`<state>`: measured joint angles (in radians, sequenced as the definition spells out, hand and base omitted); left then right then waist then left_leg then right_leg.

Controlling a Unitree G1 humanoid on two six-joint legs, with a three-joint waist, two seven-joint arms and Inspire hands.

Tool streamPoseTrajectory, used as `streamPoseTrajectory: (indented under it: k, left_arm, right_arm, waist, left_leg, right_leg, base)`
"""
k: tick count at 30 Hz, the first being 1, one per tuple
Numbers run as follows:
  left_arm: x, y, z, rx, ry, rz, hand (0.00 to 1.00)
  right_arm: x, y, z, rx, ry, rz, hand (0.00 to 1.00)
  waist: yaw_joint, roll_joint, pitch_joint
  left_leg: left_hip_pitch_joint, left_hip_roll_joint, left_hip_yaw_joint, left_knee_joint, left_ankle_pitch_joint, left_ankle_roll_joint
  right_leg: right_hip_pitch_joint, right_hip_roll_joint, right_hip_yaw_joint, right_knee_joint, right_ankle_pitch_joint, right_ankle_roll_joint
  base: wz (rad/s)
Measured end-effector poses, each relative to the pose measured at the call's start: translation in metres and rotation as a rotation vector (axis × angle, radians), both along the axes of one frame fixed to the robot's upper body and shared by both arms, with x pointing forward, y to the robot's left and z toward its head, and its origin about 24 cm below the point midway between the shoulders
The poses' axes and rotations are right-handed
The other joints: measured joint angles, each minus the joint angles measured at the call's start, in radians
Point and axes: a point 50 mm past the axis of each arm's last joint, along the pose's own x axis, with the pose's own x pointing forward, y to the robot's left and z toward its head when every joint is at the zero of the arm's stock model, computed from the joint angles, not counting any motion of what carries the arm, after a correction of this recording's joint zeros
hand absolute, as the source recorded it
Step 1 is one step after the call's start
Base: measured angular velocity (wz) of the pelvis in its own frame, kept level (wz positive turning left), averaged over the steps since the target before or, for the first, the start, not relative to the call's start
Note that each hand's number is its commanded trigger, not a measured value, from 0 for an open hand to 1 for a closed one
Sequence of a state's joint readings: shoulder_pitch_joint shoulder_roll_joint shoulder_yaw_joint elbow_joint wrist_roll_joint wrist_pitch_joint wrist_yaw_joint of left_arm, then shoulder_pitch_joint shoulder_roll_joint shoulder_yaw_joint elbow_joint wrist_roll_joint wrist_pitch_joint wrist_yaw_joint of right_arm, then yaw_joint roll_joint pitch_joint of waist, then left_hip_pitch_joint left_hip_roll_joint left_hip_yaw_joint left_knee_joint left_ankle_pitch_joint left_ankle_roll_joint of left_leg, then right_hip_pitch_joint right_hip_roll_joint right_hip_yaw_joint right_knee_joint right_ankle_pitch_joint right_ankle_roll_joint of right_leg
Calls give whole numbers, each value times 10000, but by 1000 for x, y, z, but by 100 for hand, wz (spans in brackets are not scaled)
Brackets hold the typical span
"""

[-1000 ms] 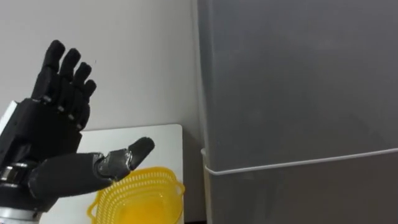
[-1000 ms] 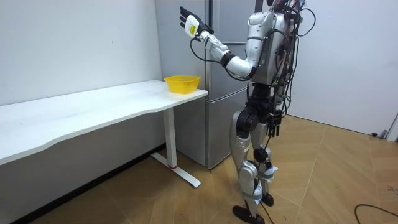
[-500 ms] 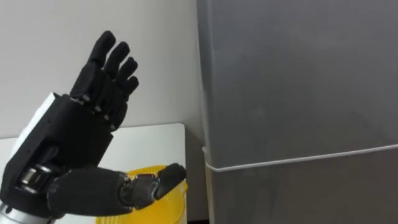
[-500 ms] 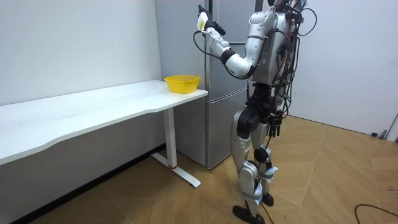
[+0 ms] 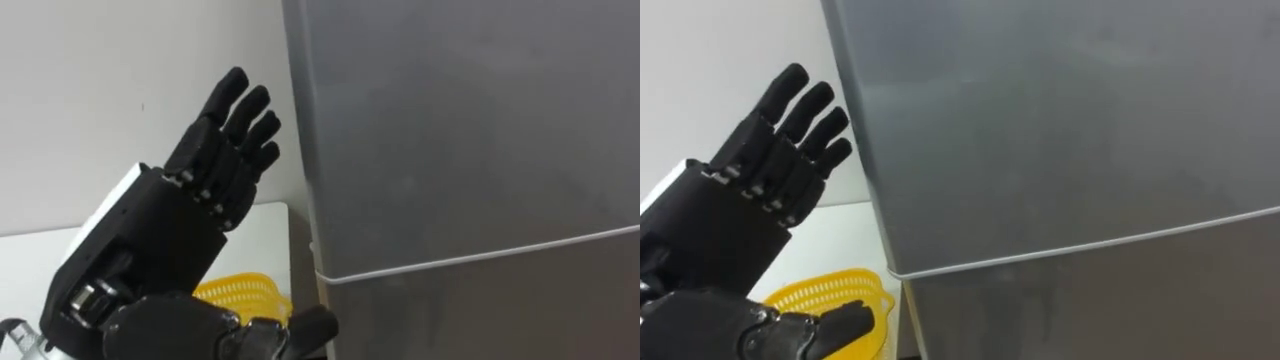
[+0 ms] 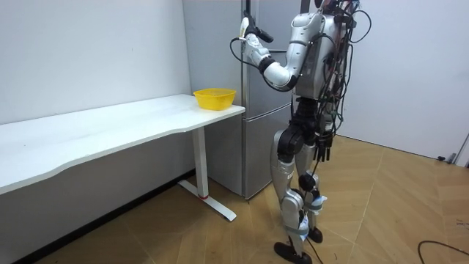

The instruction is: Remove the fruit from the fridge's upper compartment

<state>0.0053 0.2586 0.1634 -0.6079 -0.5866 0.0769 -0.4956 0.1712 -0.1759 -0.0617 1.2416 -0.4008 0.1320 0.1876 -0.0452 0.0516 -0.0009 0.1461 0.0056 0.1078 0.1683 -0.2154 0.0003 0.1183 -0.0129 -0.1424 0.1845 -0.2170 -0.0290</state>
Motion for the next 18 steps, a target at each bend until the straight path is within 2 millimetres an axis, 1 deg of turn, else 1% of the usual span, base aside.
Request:
streamPoseTrajectory:
  k: [5, 10, 15, 18]
  left_arm:
    - [0, -6, -2, 136, 78, -271, 0]
    - [3, -7, -6, 448, 216, -60, 0]
    - [7, -18, -17, 1000, 621, -206, 0]
    - [7, -21, -18, 945, 663, -228, 0]
  right_arm:
    - [8, 0, 0, -70, -153, 71, 0]
    - [6, 0, -1, -55, 30, 55, 0]
    - [7, 0, -1, -49, 69, 228, 0]
    - [7, 1, -1, -19, 152, 600, 0]
  waist:
    - [-24, 25, 0]
    - [-44, 44, 22]
    - [-40, 19, 39]
    - [-54, -24, 66]
  left_leg:
    - [-24, -23, 5, -3, 0, 0]
    - [38, -7, 67, -1, 1, 0]
    - [20, 4, 150, -3, 1, 0]
    - [18, 5, 153, -9, 1, 0]
  right_leg:
    - [9, -5, 44, -7, -2, 3]
    - [-71, 6, 52, 5, -3, 5]
    - [-129, -2, 37, 48, -3, 4]
    - [-128, 0, 34, 45, -3, 4]
  base:
    - [0]
    - [1]
    - [0]
    - [0]
